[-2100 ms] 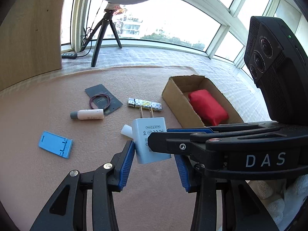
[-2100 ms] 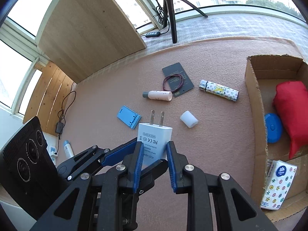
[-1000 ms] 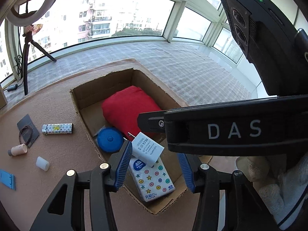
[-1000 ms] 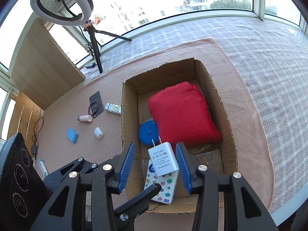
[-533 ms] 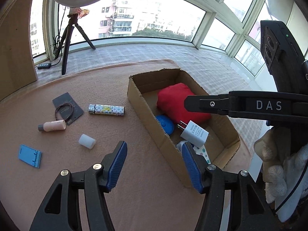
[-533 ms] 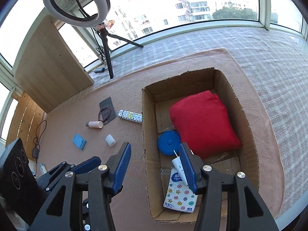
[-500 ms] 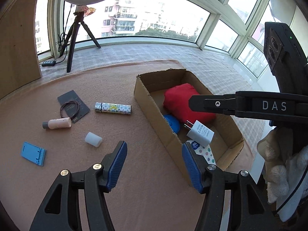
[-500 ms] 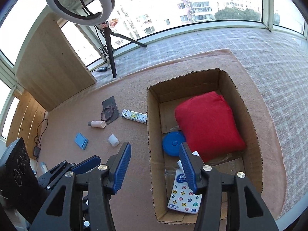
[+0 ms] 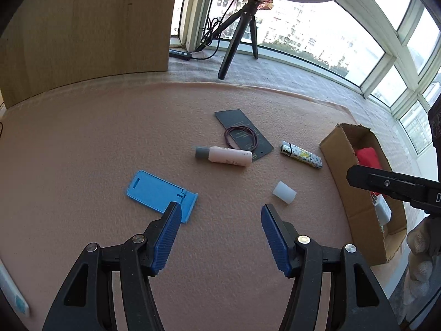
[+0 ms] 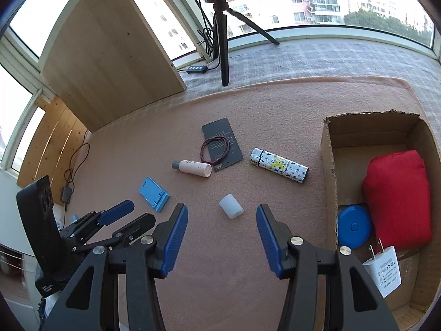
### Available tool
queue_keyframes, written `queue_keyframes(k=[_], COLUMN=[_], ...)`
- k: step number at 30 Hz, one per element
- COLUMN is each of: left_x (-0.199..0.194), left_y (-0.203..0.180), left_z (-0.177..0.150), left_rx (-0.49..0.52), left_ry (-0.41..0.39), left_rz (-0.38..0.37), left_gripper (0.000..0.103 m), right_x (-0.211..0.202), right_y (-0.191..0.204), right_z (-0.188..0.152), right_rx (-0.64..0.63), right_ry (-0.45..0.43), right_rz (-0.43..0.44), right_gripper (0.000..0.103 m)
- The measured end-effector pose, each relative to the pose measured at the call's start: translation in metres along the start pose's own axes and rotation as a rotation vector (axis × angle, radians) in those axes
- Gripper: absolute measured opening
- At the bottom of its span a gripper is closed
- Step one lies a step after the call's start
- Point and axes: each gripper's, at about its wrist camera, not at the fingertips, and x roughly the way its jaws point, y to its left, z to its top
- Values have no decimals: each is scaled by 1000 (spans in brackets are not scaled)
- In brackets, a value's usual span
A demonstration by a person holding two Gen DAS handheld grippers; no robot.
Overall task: Organize objects
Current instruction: 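Grasp the blue phone stand with the left gripper while the right grasps the white cylinder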
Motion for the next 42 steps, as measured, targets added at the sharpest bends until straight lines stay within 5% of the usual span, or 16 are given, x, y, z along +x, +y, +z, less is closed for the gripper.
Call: queue_keyframes(k=[8, 14, 22, 28, 42], left_x=[23, 46, 71, 83, 52], left_y=[45, 52, 55, 34, 45], left_z=[14, 20, 26, 27, -11], left_rx=[-72, -71, -147, -31, 40], left_ry=[33, 77, 119, 114, 85], left_rz=[24, 38, 117, 257, 217], left_gripper=[68, 80, 81, 80, 71], right_x=[38, 58, 72, 78, 93], right_y=[6, 4, -2, 0, 16], right_z=[3, 2, 3, 3, 2], right_rx=[8, 5, -6, -30, -152], right_ry=[59, 93, 99, 100, 144], right_rz=[-17, -67, -122, -144, -154], right_gripper=[48, 48, 48, 48, 48])
